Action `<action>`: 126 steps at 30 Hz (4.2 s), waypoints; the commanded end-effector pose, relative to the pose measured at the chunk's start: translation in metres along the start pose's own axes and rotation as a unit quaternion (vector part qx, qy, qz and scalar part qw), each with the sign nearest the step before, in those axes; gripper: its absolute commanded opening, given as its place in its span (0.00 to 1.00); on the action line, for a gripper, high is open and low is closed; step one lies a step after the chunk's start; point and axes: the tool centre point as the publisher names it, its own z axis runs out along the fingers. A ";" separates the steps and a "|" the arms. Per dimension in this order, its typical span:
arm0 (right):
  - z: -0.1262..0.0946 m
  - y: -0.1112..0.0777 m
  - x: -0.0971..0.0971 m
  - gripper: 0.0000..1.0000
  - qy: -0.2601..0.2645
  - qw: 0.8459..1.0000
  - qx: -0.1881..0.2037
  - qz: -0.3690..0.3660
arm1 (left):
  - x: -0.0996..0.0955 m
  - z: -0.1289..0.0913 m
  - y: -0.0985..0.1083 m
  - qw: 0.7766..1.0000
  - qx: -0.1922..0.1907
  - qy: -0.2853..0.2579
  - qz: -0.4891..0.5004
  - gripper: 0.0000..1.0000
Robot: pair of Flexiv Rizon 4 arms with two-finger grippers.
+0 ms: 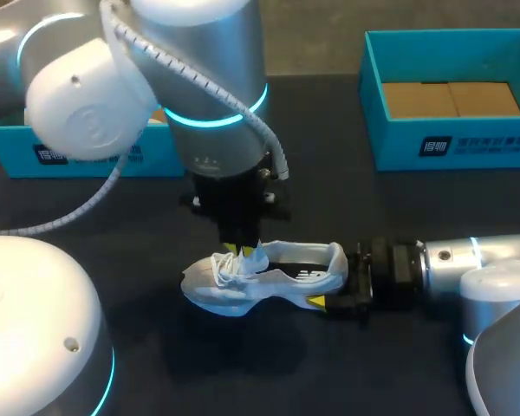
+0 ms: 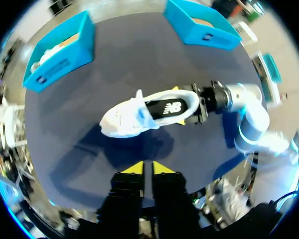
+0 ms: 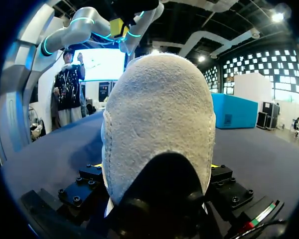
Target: Take the shoe out of the shoebox, open the shoe tongue, remove and reinsert the insole, then place the shoe into the shoebox
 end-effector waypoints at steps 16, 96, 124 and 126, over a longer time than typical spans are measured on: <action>0.000 0.000 0.000 0.00 0.000 1.000 0.001 0.000 | 0.007 0.007 -0.019 0.887 -0.025 0.065 0.457 0.00; 0.000 0.000 0.000 0.00 0.000 1.000 0.001 0.000 | 0.029 0.193 -0.078 0.735 -0.083 0.126 0.661 0.00; 0.000 0.000 0.000 0.00 0.000 1.000 0.001 0.000 | 0.027 0.213 -0.066 0.760 -0.038 0.077 0.644 0.44; 0.000 0.000 0.000 0.00 0.000 1.000 0.001 0.000 | 0.027 0.216 -0.068 0.762 -0.031 0.071 0.642 0.44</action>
